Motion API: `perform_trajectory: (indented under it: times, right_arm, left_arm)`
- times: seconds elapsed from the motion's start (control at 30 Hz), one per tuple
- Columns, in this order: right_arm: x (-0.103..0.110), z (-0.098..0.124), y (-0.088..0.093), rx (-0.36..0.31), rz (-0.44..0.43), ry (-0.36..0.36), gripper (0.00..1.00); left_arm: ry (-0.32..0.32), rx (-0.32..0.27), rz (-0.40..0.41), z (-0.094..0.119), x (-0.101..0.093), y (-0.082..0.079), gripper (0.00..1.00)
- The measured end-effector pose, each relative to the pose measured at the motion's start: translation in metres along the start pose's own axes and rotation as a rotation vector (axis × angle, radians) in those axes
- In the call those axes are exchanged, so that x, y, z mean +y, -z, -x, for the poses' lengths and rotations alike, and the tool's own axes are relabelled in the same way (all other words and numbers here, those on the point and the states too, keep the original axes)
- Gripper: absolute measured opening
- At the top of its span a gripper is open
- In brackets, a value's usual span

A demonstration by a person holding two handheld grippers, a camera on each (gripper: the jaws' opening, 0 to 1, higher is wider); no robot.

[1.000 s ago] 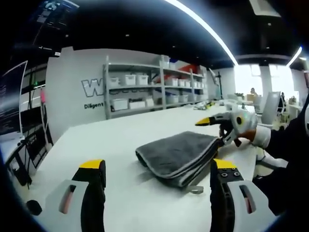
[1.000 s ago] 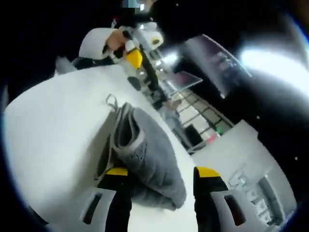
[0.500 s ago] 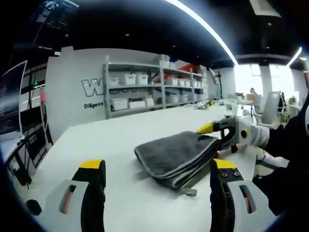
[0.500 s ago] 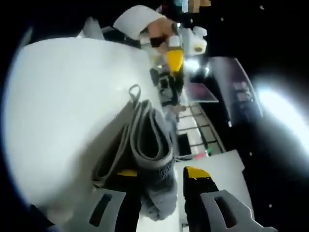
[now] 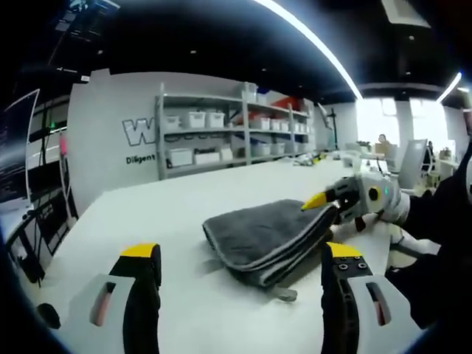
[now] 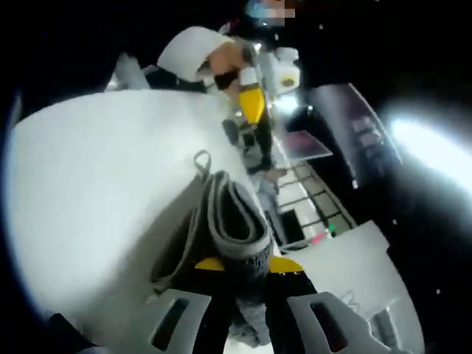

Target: Open the folded towel by lifting each exposed corner and separating the folded layers until the towel lies flat within the target outline without major curled edges

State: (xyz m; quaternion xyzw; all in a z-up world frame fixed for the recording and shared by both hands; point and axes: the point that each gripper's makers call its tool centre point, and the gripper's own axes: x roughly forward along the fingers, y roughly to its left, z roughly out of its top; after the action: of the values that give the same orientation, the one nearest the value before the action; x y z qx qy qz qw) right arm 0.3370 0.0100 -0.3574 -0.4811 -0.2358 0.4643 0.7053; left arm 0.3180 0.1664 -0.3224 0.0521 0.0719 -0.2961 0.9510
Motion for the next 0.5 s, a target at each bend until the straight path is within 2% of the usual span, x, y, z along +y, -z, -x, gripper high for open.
perform_trajectory:
  times: [0.2,0.23,0.27,0.4,0.5]
  right_arm:
    - [-0.012,0.002,-0.002,-0.034,-0.244,0.000,0.05]
    - [-0.012,0.002,-0.003,-0.035,-0.257,-0.001,0.05]
    - [-0.015,0.002,-0.003,-0.041,-0.330,-0.003,0.04]
    - [-0.030,0.004,-0.003,-0.076,-0.450,0.024,0.04]
    - [-0.038,0.007,-0.003,-0.096,-0.507,0.036,0.03]
  left_arm:
    - [0.016,0.002,-0.005,-0.004,-0.005,0.002,0.89]
    - [0.017,0.002,-0.004,-0.004,-0.005,0.002,0.88]
    - [0.019,0.000,0.000,-0.008,-0.007,0.003,0.88]
    - [0.052,0.005,0.003,-0.018,-0.018,0.006,0.89]
    - [0.073,0.007,0.000,-0.025,-0.025,0.009,0.89]
